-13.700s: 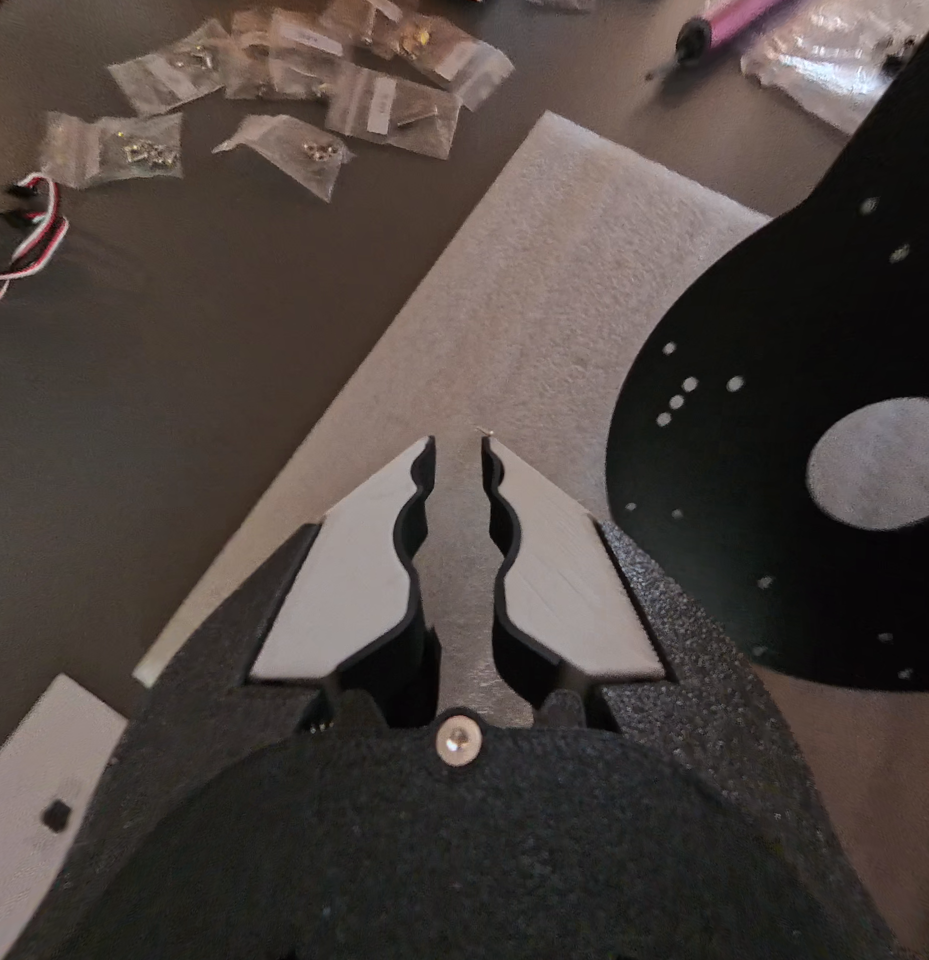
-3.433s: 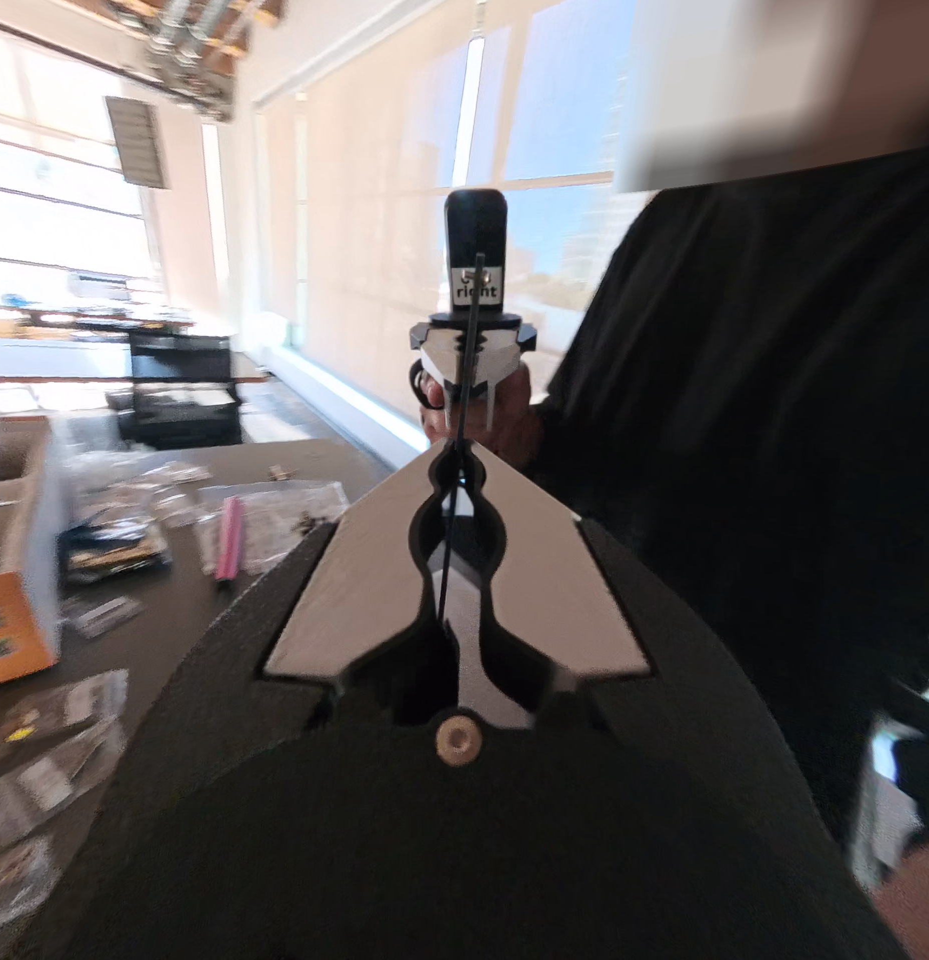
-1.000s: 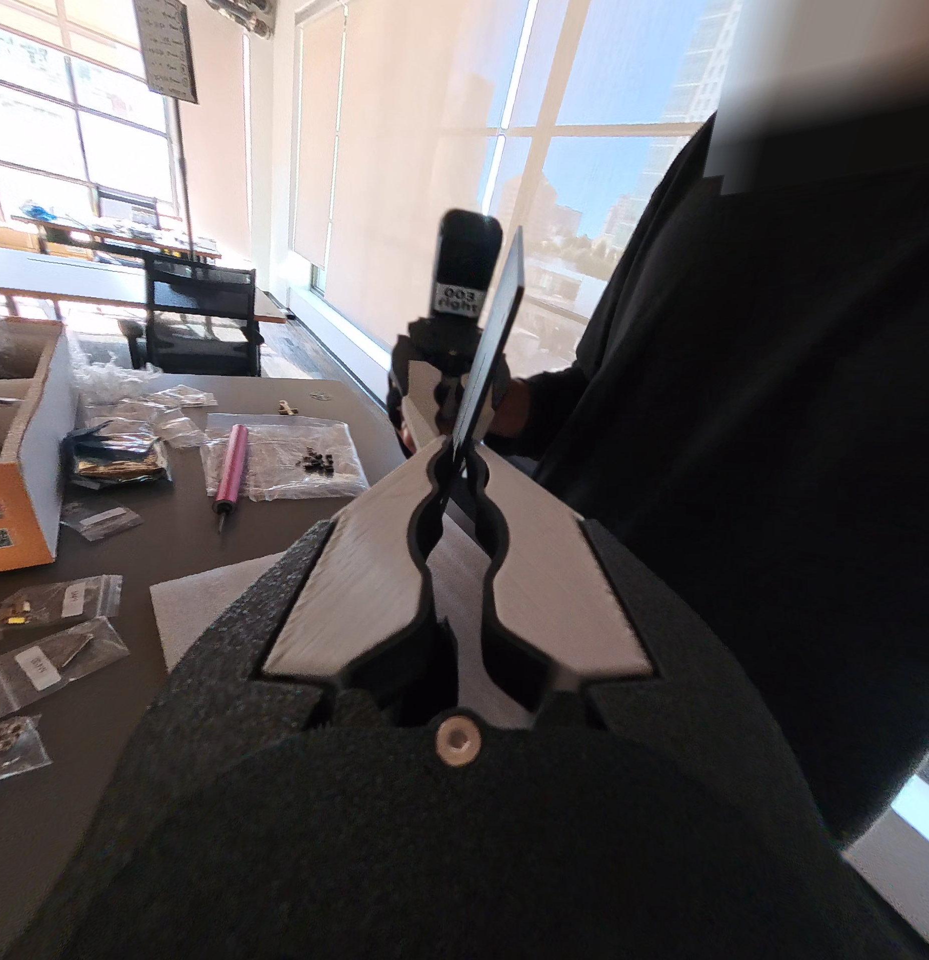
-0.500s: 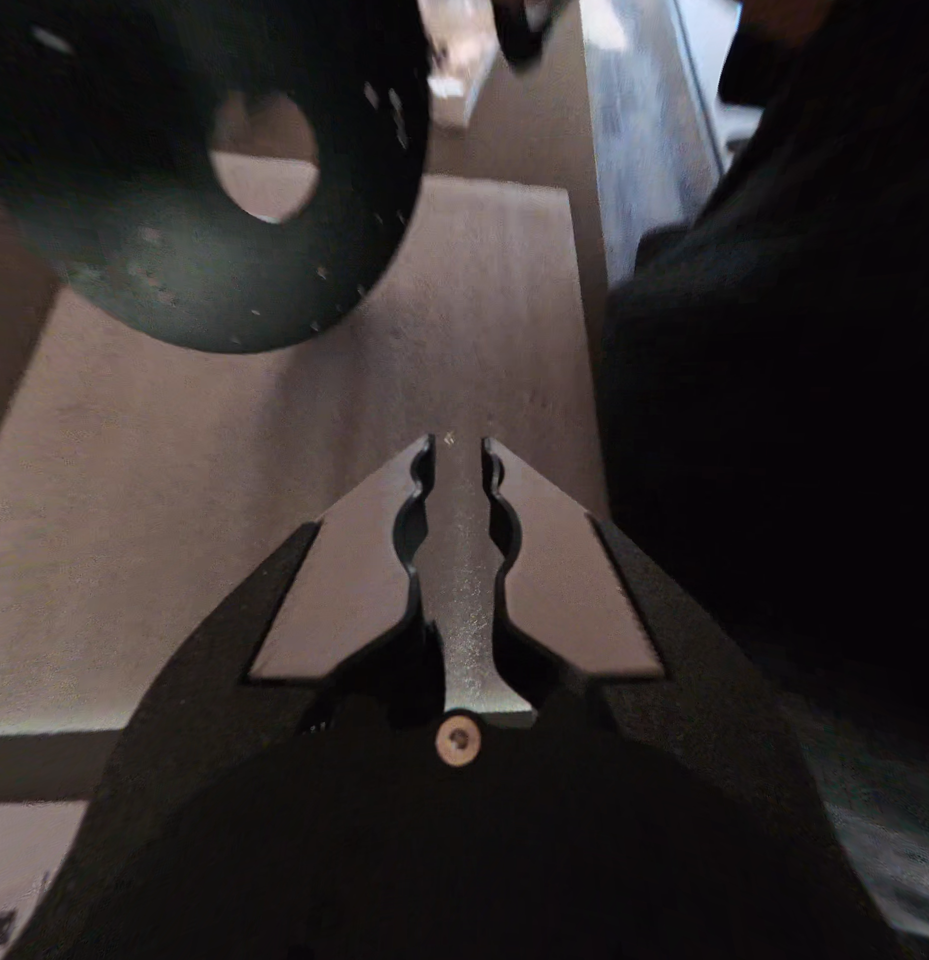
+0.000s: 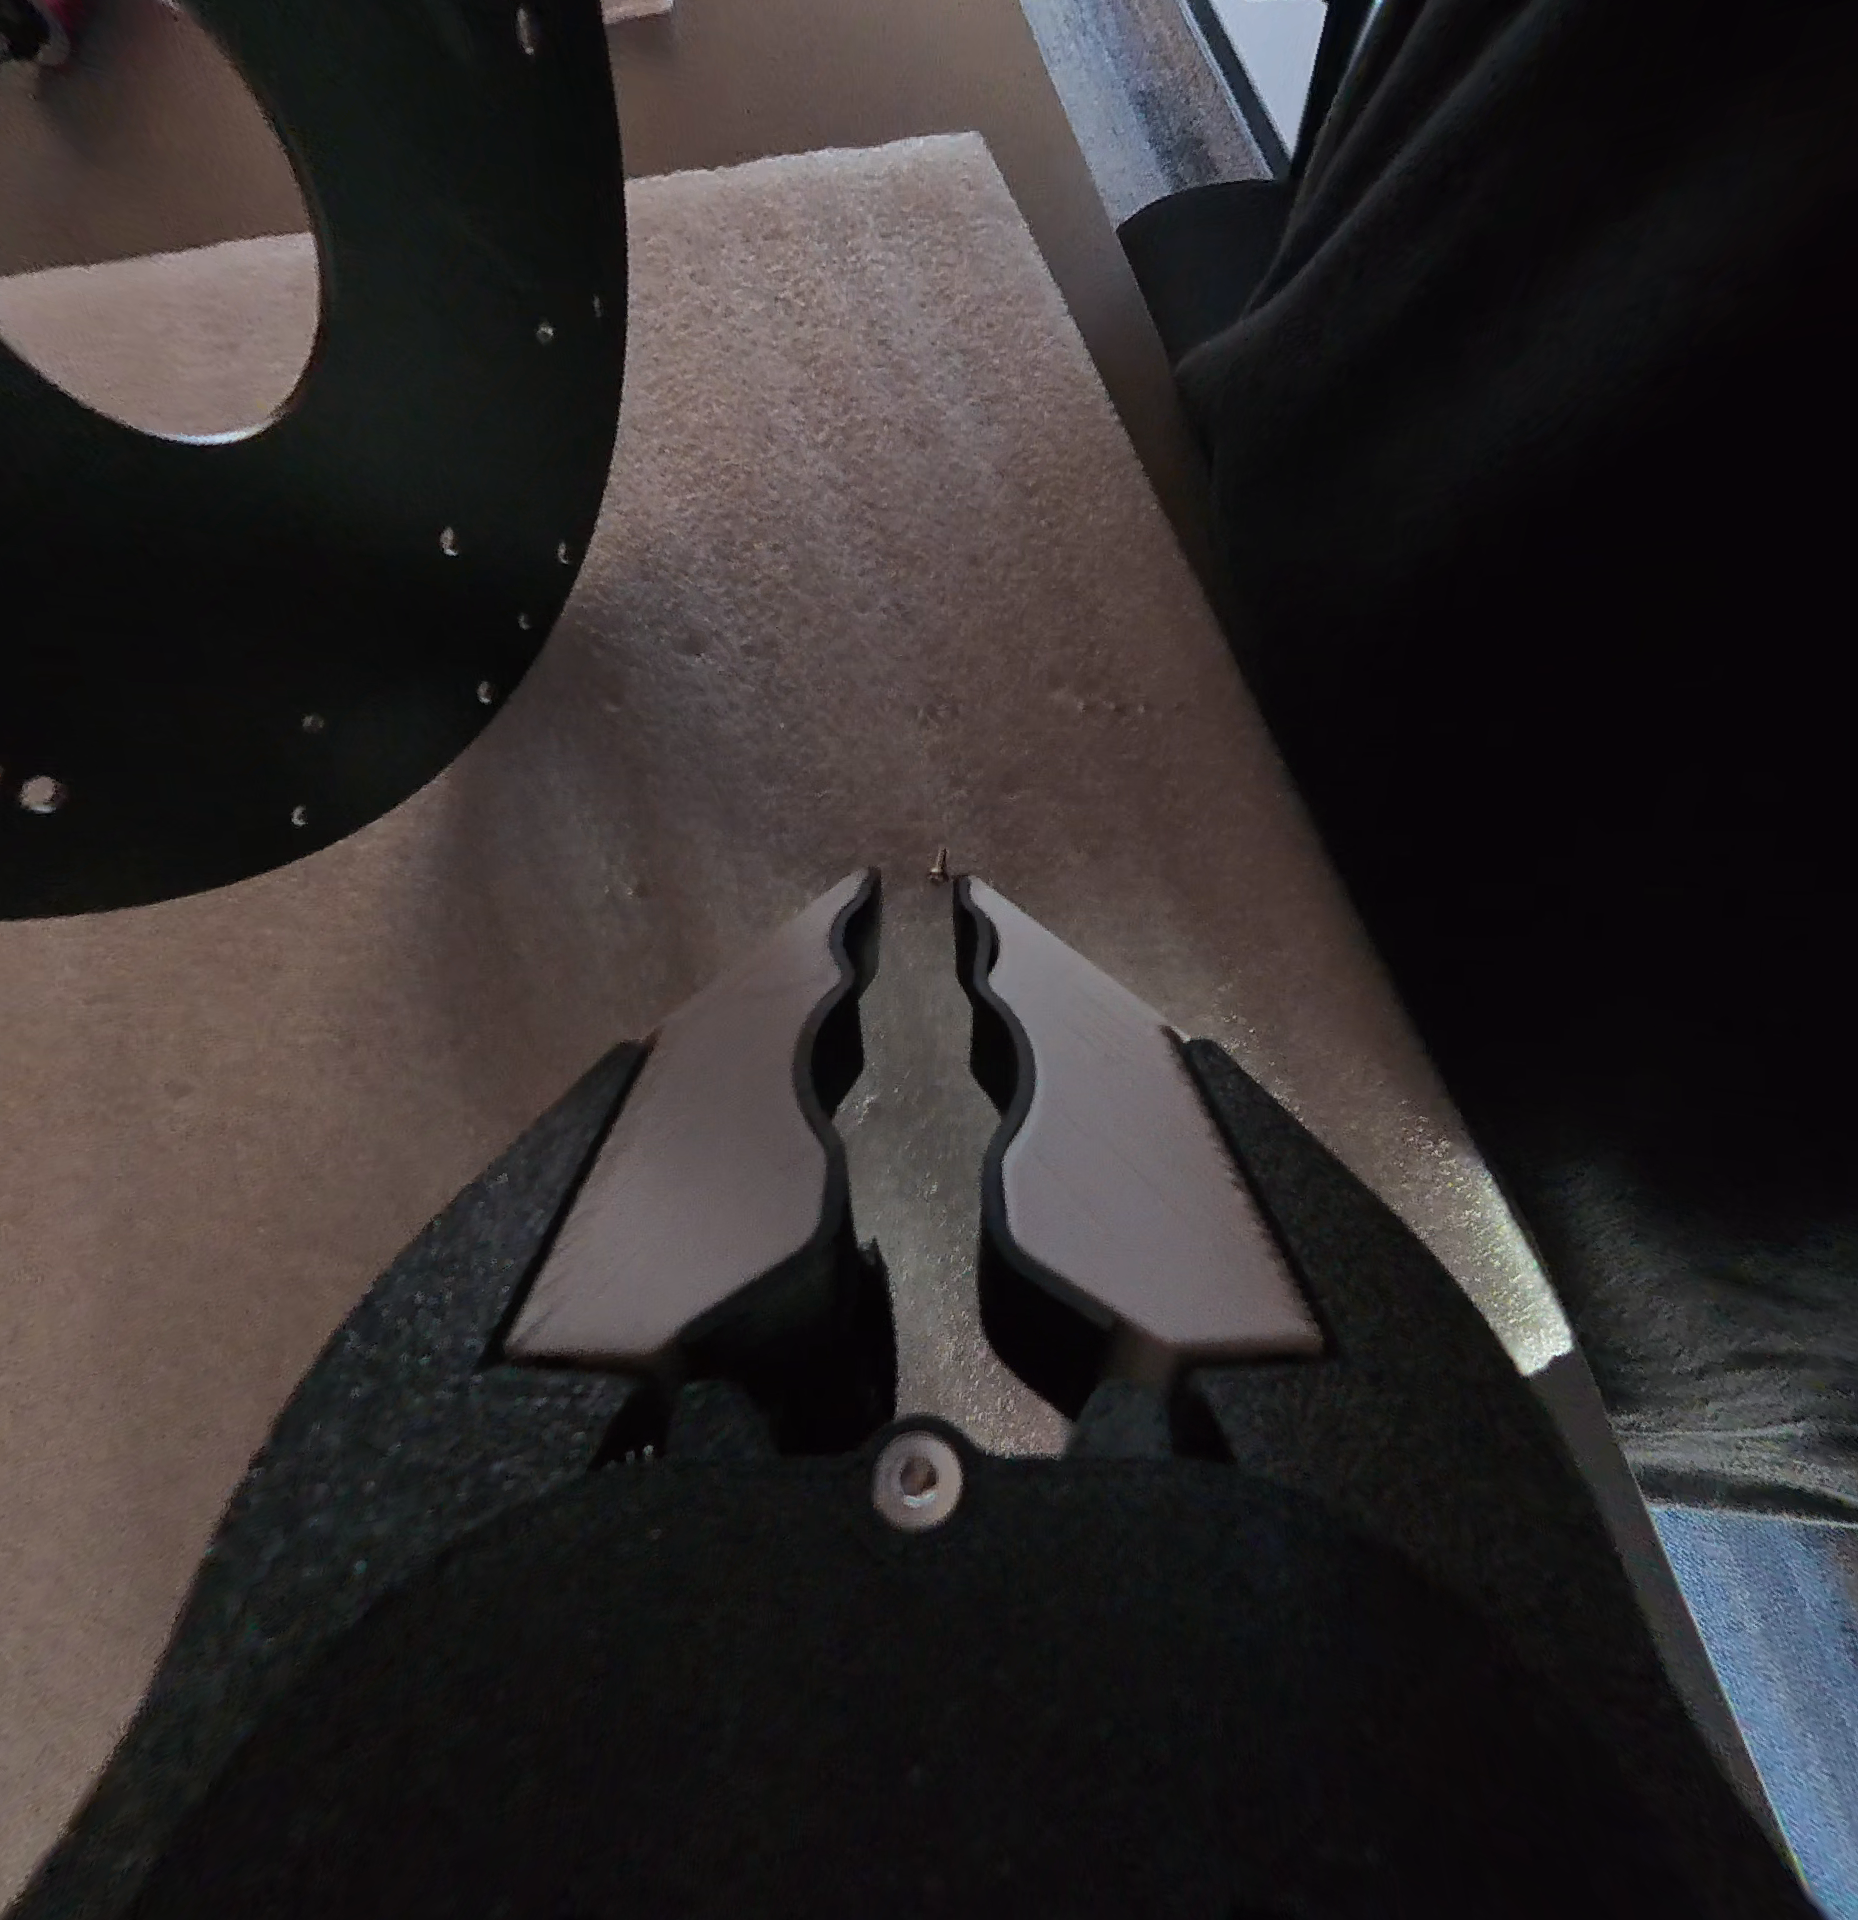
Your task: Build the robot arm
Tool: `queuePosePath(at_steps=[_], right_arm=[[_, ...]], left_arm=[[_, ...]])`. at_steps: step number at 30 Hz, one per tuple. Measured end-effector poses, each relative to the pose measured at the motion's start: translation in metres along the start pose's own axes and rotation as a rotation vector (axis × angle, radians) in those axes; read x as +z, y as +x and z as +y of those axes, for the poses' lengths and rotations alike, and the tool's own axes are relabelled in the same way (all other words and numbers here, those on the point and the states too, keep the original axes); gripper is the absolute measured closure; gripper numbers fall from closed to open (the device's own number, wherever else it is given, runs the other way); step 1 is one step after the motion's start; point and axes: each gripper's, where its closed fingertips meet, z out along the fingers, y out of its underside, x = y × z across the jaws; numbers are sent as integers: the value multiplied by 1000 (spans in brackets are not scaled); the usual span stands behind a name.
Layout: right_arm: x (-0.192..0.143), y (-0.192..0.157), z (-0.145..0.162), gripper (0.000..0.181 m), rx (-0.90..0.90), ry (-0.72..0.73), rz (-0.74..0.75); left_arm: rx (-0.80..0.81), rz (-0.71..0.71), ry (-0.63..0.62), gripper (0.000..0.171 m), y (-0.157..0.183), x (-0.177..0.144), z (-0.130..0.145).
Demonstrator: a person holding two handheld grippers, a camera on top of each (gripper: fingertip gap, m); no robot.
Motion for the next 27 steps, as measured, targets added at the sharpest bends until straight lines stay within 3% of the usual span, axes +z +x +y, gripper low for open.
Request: queuePosePath(at_steps=[14,19,23,27], right_arm=[[3,5,-1,180,7,5,-4],[2,2,-1,180,9,8,-8],[1,2,0,180,-3,1,12],[0,1,0,180,-1,0,21]], left_arm=[[77,-29,-8,168,5,4,0],[14,-90,29,168,5,-1,-6],[-171,-262,135,168,-19,-29,-27],[-336,-405,393,168,-46,-92,-85]])
